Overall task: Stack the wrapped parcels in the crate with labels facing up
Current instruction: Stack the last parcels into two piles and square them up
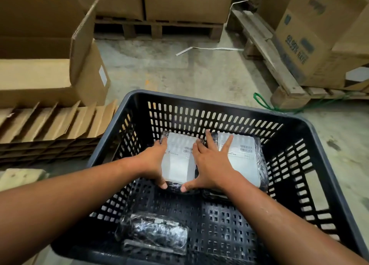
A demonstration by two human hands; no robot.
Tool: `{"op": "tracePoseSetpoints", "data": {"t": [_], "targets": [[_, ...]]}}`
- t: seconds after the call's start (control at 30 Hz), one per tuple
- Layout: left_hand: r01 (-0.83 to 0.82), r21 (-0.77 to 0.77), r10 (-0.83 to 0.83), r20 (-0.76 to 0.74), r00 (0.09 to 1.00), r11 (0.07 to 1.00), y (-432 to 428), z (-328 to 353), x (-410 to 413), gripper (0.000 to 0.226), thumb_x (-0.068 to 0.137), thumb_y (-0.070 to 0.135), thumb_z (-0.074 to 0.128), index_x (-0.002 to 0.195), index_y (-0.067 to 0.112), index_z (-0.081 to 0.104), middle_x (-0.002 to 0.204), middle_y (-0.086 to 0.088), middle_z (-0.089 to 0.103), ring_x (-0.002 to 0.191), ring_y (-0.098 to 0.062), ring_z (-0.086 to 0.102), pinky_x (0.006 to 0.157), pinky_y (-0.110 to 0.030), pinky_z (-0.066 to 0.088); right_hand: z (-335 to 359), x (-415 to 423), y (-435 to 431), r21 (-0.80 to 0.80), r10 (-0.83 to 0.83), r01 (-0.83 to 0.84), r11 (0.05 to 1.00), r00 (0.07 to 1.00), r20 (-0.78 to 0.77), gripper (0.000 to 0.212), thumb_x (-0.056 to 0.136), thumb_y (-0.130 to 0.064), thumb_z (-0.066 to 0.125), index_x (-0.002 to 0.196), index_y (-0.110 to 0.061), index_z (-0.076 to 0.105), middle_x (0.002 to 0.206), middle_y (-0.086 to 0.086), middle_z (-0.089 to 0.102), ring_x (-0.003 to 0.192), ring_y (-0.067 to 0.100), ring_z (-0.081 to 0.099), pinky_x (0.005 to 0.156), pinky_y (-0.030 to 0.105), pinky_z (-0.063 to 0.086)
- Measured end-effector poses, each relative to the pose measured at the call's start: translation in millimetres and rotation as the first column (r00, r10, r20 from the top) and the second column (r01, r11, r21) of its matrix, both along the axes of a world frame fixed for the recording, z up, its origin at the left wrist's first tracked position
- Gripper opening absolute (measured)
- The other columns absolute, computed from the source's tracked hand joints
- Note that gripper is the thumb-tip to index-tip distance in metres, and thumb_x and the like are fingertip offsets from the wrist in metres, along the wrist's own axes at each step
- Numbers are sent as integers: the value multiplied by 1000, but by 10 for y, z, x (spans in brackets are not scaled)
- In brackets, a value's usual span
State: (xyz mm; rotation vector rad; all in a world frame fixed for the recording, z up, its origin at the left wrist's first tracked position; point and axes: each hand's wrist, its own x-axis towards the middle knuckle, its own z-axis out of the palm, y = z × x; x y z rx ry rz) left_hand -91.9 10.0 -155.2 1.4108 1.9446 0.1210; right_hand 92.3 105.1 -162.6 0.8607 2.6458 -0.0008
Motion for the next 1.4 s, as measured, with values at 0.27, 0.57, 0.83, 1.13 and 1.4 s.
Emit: {"op": "tracePoseSetpoints", "data": {"t": [0.27, 0.57, 0.83, 1.13, 1.4], "targets": [[45, 42, -45, 6, 999, 998, -4, -54, -9, 159, 42, 27, 101, 159, 13, -6, 165, -6, 9, 143, -28, 33, 117, -37, 32, -2, -22, 18, -3, 23, -23, 1000, 995, 99, 151, 48, -104, 49, 157, -2, 30, 172, 17, 10, 154, 41, -20, 103, 88, -10], [-21, 97, 14, 80, 997, 995, -105, 9, 30, 149, 45, 20, 100, 159, 22, 5, 162, -3, 23, 142, -24, 34, 117, -30, 27, 1, 25, -5, 17, 26, -25, 1000, 1000, -15, 154, 43, -104, 51, 157, -3, 29, 170, 15, 19, 157, 38, -9, 104, 85, -13], [-25, 106, 28, -28, 999, 994, -273, 379, -18, 130, 66, 32, 93, 160, 30, 2, 166, -13, -13, 152, -33, 13, 119, -32, 17, 128, 153, 54, -106, 52, -71, 992, 984, -172, 129, 66, -89, 62, 163, -16, 17, 172, 7, 16, 159, 31, -2, 111, 80, -11], [54, 133, -58, 29, 998, 990, -555, 777, -234, 49, 74, 28, 89, 118, 34, 69, 128, 5, 68, 106, -7, 68, 90, -29, 55, 522, 265, -111, -367, -102, -62, 928, 906, -410, 69, 86, -33, 82, 149, -31, 52, 143, -6, 64, 126, 16, 62, 113, 51, 44], [395, -225, -406, -1, 914, 891, -785, 576, -80, 53, 71, 34, 90, 121, 25, 72, 109, 13, 75, 82, 5, 64, 67, -1, 43, 503, 320, -654, -734, -72, -194, 651, 946, -315, 43, 81, -18, 89, 123, -21, 76, 95, -26, 75, 89, -2, 75, 88, 23, 60]]}}
